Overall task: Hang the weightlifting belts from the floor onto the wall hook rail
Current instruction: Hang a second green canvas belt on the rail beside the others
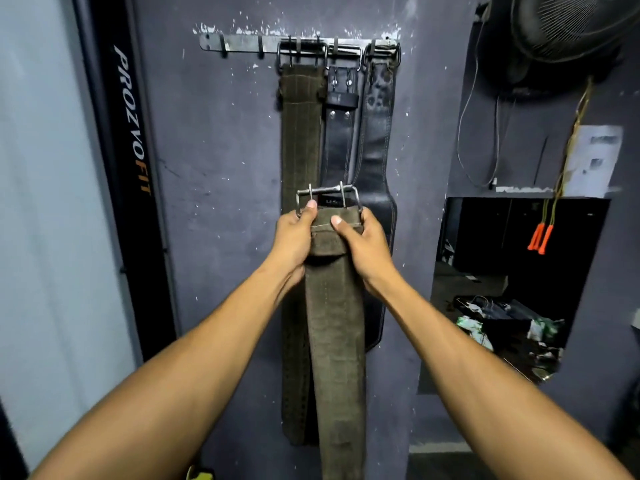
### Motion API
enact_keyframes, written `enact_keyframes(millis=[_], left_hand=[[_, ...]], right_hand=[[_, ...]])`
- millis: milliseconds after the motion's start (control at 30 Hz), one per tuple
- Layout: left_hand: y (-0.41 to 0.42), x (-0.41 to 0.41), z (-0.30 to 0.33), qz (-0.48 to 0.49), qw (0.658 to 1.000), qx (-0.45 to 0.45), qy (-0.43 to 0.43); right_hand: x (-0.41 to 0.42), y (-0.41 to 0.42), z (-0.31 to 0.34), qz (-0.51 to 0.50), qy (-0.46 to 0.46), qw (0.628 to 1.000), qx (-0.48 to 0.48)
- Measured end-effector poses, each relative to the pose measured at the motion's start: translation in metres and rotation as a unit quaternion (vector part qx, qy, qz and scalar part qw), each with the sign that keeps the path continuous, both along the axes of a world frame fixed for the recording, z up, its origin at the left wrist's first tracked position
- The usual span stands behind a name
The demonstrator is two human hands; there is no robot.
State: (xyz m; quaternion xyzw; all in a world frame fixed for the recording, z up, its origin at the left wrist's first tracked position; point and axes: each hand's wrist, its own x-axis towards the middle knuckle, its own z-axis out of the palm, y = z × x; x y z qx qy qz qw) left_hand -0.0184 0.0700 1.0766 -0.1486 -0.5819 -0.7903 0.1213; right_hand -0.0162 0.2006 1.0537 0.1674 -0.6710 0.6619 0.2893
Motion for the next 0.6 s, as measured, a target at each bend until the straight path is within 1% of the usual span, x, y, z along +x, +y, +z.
enact_keyframes(millis=[33, 100, 133, 167, 233, 300, 367, 433, 467, 533, 600], left_hand=[[0.001, 0.001, -0.003, 0.014, 1.0, -0.004, 0.009], [0.001, 0.004, -0.006, 0.011, 0.999, -0.002, 0.034], [0.0, 0.006, -0.004, 0.005, 0.999, 0.008, 0.04], [-0.001, 0.007, -0.001, 0.002, 0.999, 0.021, 0.043], [-0.001, 0.009, 0.007, -0.002, 0.998, 0.039, 0.048], [0.001, 0.011, 0.014, -0.001, 0.998, 0.035, 0.054], [0.004, 0.013, 0.017, 0.003, 0.998, 0.022, 0.065], [0.003, 0.017, 0.026, 0.008, 0.997, 0.021, 0.08], [0.0, 0.018, 0.032, 0.011, 0.996, 0.027, 0.087], [-0.006, 0.018, 0.048, 0.016, 0.995, 0.034, 0.095], [-0.008, 0.021, 0.059, 0.018, 0.995, 0.025, 0.099]], right_hand=[[0.002, 0.002, -0.004, 0.002, 0.0, 1.0, -0.008], [0.007, 0.011, -0.019, 0.039, 0.005, 0.998, -0.046], [0.011, 0.015, -0.032, 0.063, 0.002, 0.997, -0.048], [0.015, 0.017, -0.047, 0.077, -0.007, 0.997, -0.026], [0.019, 0.013, -0.077, 0.076, -0.018, 0.997, 0.029], [0.019, 0.007, -0.089, 0.052, -0.011, 0.999, 0.014], [0.022, 0.007, -0.087, 0.058, -0.015, 0.998, -0.023], [0.026, 0.012, -0.094, 0.104, -0.046, 0.993, -0.04], [0.03, 0.014, -0.105, 0.121, -0.075, 0.989, -0.032], [0.038, 0.013, -0.132, 0.123, -0.12, 0.985, -0.013], [0.043, 0.01, -0.143, 0.11, -0.125, 0.986, -0.032]])
